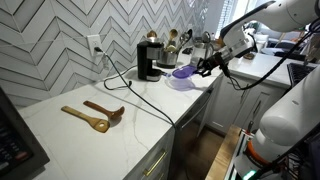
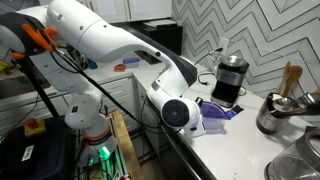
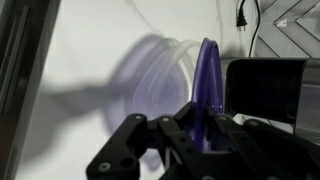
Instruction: Put the blue lid on the clear bowl on the right
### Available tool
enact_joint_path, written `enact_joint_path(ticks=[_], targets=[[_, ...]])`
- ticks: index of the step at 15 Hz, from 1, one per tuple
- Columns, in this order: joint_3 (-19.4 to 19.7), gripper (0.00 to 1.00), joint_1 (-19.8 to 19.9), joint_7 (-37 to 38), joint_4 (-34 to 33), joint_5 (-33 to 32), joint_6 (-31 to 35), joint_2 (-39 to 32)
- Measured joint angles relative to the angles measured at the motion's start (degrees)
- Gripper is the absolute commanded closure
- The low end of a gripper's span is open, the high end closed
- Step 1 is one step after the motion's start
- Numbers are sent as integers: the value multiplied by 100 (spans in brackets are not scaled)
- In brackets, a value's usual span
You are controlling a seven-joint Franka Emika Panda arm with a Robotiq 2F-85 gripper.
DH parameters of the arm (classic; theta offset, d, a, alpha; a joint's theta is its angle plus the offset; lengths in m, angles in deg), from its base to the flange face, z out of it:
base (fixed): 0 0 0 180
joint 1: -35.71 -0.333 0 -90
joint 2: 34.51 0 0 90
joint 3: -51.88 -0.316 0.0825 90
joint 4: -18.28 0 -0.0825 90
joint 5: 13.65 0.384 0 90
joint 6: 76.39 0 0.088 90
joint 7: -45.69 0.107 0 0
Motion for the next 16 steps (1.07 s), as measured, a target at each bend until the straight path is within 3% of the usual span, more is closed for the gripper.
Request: enact_joint_path(ticks=[16], targets=[[-231,97,19,-529,-152,436,54,-407]])
